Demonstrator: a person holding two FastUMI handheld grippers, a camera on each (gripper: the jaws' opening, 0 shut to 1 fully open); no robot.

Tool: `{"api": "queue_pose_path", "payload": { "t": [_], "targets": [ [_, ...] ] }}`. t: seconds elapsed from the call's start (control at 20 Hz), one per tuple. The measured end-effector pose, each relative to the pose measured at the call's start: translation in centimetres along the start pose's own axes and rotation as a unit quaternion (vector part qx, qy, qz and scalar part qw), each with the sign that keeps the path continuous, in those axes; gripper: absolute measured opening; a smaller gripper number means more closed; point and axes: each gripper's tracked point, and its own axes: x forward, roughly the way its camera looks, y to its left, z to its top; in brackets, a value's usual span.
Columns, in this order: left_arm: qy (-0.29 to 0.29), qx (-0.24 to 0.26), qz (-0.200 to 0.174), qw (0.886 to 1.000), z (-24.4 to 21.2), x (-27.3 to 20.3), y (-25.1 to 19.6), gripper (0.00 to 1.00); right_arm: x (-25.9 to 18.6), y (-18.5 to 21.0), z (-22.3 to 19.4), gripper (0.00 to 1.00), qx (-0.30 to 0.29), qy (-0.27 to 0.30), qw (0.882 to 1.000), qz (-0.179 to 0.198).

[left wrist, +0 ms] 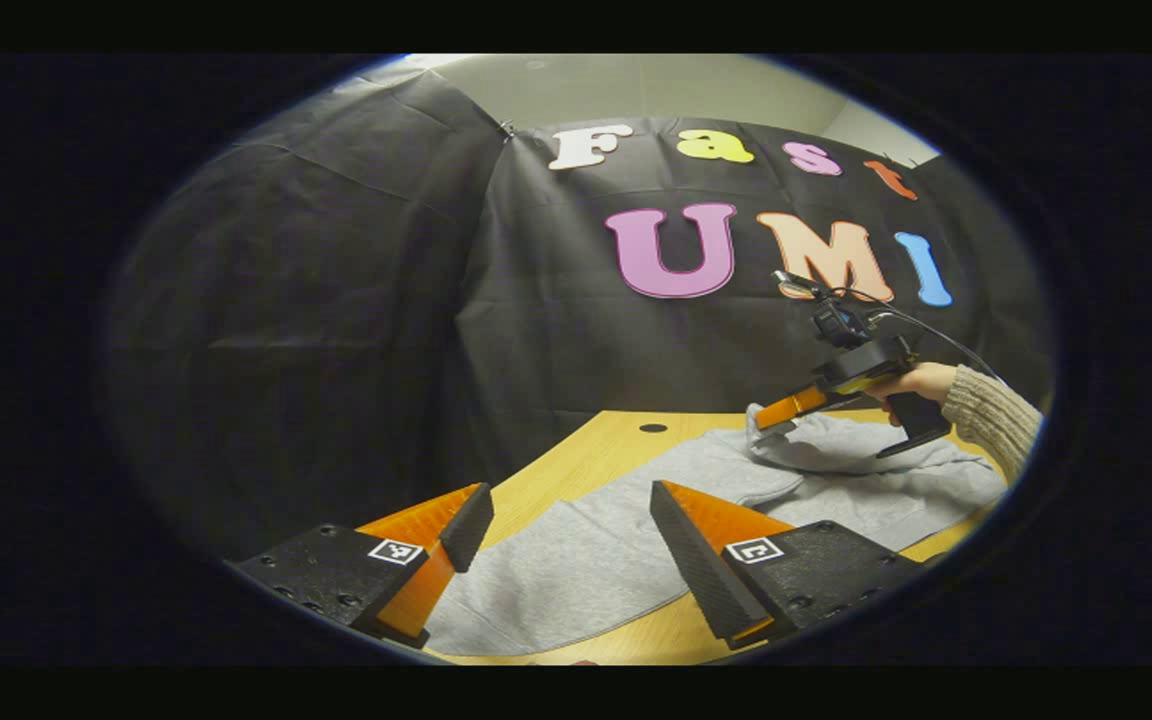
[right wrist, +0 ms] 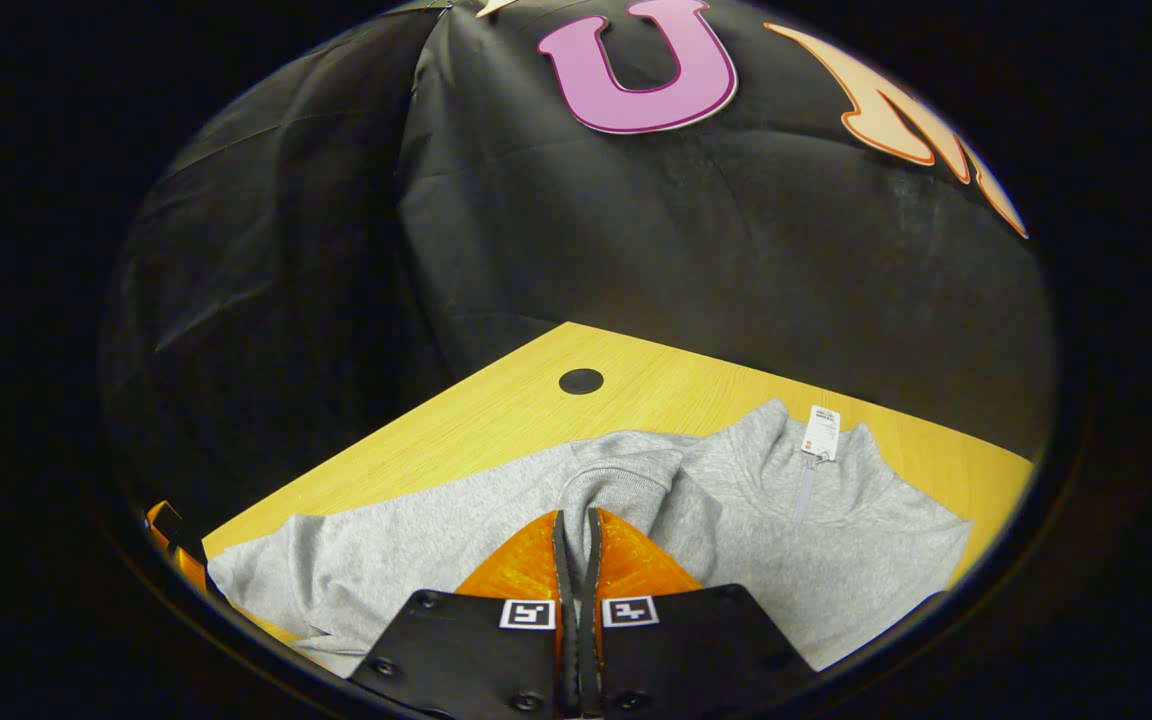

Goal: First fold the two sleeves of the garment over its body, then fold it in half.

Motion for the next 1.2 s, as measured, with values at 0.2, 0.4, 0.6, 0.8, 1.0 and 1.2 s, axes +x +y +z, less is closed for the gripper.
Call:
{"api": "queue_pose_path", "payload": {
  "t": [0.2, 0.4, 0.6, 0.8, 1.0, 1.2],
  "targets": [
    [0.032, -0.008, 0.000, 0.999, -1.4, 0.0, 0.5, 0.94, -0.7, -0.8, 0.2, 0.20, 0.005, -0.001, 1.000, 0.014],
    [0.070, -0.002, -0.001, 0.998, -3.1, -0.3, 0.6, 0.94, -3.0, -0.1, 1.6, 0.80, -0.005, -0.022, 0.999, 0.023],
    [0.091, 0.010, -0.001, 0.996, -3.5, -0.8, 1.3, 0.94, -7.3, 0.3, 3.7, 0.99, -0.046, -0.076, 0.996, 0.024],
    [0.117, 0.015, -0.011, 0.993, -4.5, -1.0, 1.5, 0.93, -13.9, 0.1, 3.7, 0.99, -0.074, -0.121, 0.990, 0.012],
    [0.150, -0.005, -0.025, 0.988, -6.1, -1.2, 1.6, 0.93, -20.9, -2.3, 2.3, 0.98, -0.086, -0.159, 0.983, -0.022],
    [0.191, -0.009, -0.022, 0.981, -8.6, -1.9, 2.4, 0.93, -26.9, -5.5, 0.7, 1.00, -0.057, -0.204, 0.975, -0.061]
  ]
}}
